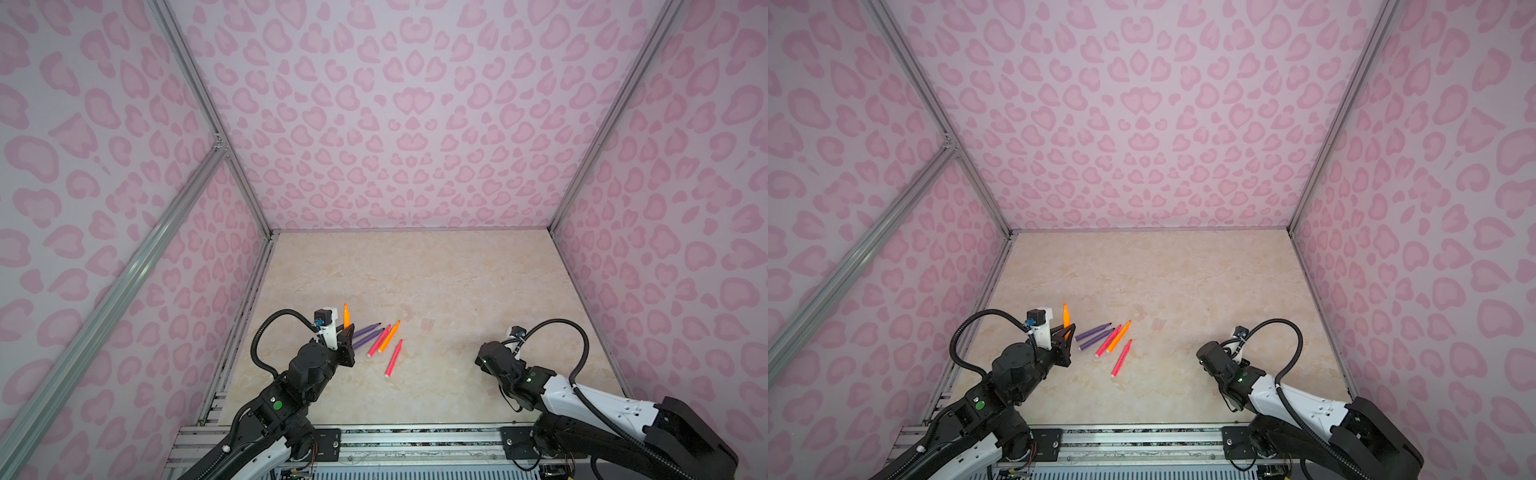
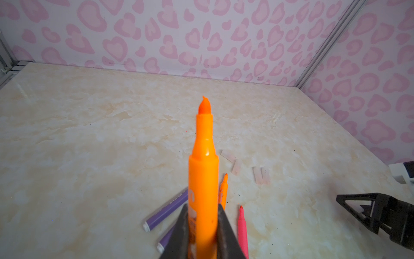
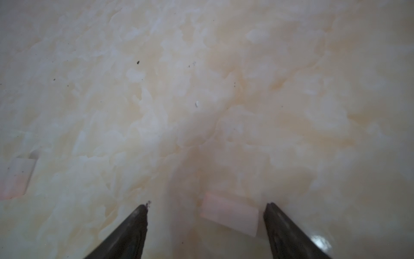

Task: Insert the pens into the pen caps

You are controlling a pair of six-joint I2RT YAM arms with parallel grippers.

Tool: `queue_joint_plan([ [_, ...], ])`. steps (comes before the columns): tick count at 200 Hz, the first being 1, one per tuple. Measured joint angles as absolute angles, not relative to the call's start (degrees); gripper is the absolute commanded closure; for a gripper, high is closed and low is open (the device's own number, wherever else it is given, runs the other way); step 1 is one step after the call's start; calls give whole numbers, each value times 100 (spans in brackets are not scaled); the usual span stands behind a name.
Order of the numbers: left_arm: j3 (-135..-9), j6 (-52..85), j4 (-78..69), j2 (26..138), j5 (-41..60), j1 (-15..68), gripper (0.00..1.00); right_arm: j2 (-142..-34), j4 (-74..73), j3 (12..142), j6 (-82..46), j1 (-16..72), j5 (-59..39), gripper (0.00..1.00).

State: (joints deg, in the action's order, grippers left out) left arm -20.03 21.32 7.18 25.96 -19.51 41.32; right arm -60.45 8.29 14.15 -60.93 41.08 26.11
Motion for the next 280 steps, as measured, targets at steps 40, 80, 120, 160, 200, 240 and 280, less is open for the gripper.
queue_joint_plan([
  [40, -2003, 2115, 718, 2585, -1951, 4132, 96, -6539, 725, 1691, -6086, 3872, 2635, 18],
  [80, -2003, 2095, 716, 2596, -1951, 4132, 97, -6869, 714, 1914, -6053, 3789, 2582, 18],
  [120, -2005, 2093, 714, 2687, -1955, 4132, 96, -7164, 760, 2235, -5935, 3782, 2287, 18],
  [160, -2008, 2088, 690, 2766, -1957, 4132, 96, -7620, 760, 2620, -5710, 3780, 2069, 19],
  [200, -2008, 2078, 672, 2788, -1962, 4132, 96, -8403, 506, 3203, -5389, 3806, 1909, 21],
  [240, -2008, 2078, 672, 2788, -1962, 4132, 96, -9255, 513, 4042, -5107, 4097, 1914, 21],
  [280, -2008, 2078, 672, 2788, -1962, 4132, 97, -9583, 1026, 4604, -5037, 4523, 1955, 21],
])
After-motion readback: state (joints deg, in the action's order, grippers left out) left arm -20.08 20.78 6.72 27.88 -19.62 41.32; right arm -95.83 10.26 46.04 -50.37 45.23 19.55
